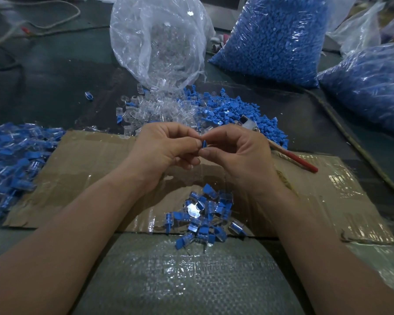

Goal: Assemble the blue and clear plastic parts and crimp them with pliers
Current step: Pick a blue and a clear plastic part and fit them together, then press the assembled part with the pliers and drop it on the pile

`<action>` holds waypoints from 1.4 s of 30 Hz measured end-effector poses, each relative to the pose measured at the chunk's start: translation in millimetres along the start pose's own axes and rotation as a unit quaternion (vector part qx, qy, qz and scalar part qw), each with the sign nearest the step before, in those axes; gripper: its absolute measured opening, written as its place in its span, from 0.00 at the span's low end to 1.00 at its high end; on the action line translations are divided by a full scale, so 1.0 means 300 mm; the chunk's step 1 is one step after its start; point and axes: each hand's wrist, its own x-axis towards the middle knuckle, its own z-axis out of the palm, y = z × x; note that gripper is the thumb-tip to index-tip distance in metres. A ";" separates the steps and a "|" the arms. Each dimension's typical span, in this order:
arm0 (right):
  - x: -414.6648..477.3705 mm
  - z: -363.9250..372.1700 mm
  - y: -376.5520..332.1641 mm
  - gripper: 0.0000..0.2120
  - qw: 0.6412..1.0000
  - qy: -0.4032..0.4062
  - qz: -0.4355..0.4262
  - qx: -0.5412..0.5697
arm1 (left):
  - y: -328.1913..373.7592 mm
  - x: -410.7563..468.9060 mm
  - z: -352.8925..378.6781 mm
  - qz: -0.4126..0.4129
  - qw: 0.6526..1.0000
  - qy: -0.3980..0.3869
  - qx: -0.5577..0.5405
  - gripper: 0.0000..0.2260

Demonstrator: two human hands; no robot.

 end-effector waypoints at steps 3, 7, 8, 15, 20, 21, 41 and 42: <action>-0.001 0.001 0.002 0.12 1.000 -0.001 -0.016 -0.021 | -0.004 0.001 -0.001 -0.012 1.000 0.003 -0.004 0.05; -0.002 0.002 0.000 0.11 0.997 0.004 -0.048 -0.059 | -0.006 0.003 -0.005 -0.025 0.999 0.001 -0.027 0.05; -0.002 0.001 0.001 0.11 0.996 0.012 -0.057 -0.067 | -0.006 0.004 -0.005 -0.029 0.999 -0.004 -0.042 0.04; -0.002 -0.014 0.005 0.12 0.993 0.024 -0.067 -0.094 | 0.001 0.003 -0.002 -0.045 0.996 -0.022 -0.076 0.09; -0.003 -0.016 0.006 0.13 0.992 0.021 -0.074 -0.101 | 0.004 0.000 0.000 -0.042 0.996 -0.018 -0.070 0.09; -0.004 -0.017 0.006 0.13 0.992 0.020 -0.075 -0.101 | 0.004 -0.001 0.000 -0.041 0.997 -0.018 -0.069 0.09; -0.008 -0.016 -0.010 0.11 0.983 0.007 -0.104 -0.153 | 0.000 -0.003 0.002 -0.049 0.998 -0.023 -0.029 0.04; -0.008 -0.017 -0.011 0.11 0.983 0.001 -0.099 -0.157 | -0.001 -0.003 0.003 -0.048 0.998 -0.021 -0.030 0.03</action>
